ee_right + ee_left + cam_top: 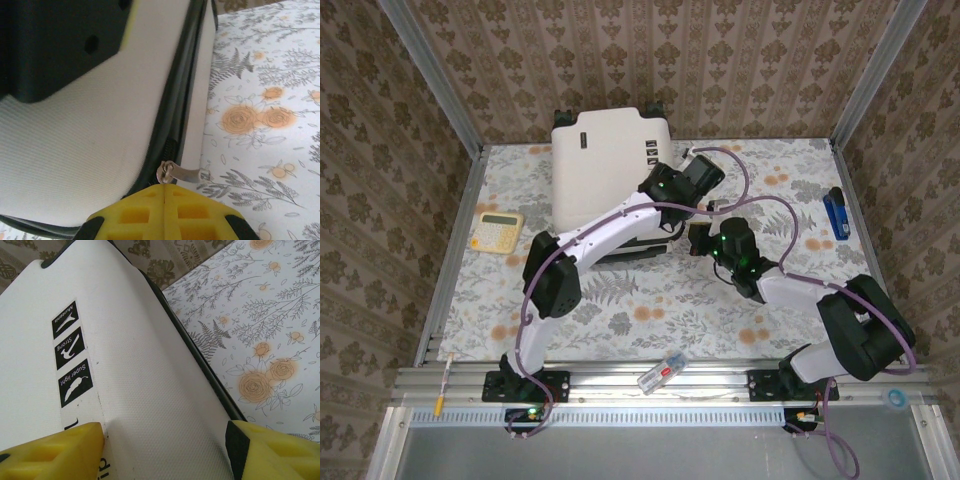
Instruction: Pack the luggage
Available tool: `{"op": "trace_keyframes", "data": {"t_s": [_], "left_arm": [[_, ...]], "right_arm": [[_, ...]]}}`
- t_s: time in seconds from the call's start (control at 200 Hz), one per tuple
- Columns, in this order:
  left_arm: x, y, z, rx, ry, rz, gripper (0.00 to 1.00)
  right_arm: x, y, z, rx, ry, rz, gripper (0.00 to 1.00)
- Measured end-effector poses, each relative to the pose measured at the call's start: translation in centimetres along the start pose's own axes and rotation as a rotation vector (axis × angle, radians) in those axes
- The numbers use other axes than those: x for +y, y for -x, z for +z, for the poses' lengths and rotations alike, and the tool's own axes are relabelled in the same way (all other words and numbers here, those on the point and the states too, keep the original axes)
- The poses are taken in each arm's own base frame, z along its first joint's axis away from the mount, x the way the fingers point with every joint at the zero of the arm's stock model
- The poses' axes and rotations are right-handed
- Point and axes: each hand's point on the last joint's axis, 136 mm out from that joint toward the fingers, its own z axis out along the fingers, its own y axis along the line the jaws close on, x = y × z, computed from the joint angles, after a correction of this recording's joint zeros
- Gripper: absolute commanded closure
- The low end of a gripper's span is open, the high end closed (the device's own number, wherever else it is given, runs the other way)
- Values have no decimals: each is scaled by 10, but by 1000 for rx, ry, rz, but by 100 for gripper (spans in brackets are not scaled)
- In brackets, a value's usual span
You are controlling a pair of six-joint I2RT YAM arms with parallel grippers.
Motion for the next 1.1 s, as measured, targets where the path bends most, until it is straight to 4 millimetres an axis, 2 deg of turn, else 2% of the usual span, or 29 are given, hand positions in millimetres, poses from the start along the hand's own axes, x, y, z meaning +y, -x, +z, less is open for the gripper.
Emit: {"op": "trace_keyframes", "data": {"t_s": [0.025, 0.095, 0.18, 0.38, 0.65, 0.835, 0.895, 0.985, 1.1], "left_arm": [[0, 0, 0, 0, -2, -1, 32], [0, 0, 0, 0, -5, -2, 32], [0, 0, 0, 0, -8, -3, 32], [0, 0, 0, 0, -12, 0, 31], [0, 0, 0, 1, -14, 0, 31], [0, 0, 0, 1, -15, 0, 31], [0, 0, 0, 2, -16, 1, 31], [3, -2, 2, 10, -10, 5, 31], [8, -3, 5, 17, -5, 1, 31]], "right_arm": [[3, 1, 0, 1, 23, -4, 100], [12, 0, -1, 2, 77, -15, 89], [24, -13, -4, 19, 142, -35, 78], [34, -58, -10, 111, 207, -74, 70], [37, -85, 1, 176, 215, -111, 64], [41, -77, 17, 162, 220, -114, 66], [43, -73, 23, 154, 222, -112, 72], [45, -74, 29, 158, 227, -107, 86], [50, -70, 32, 146, 242, -96, 96]]}}
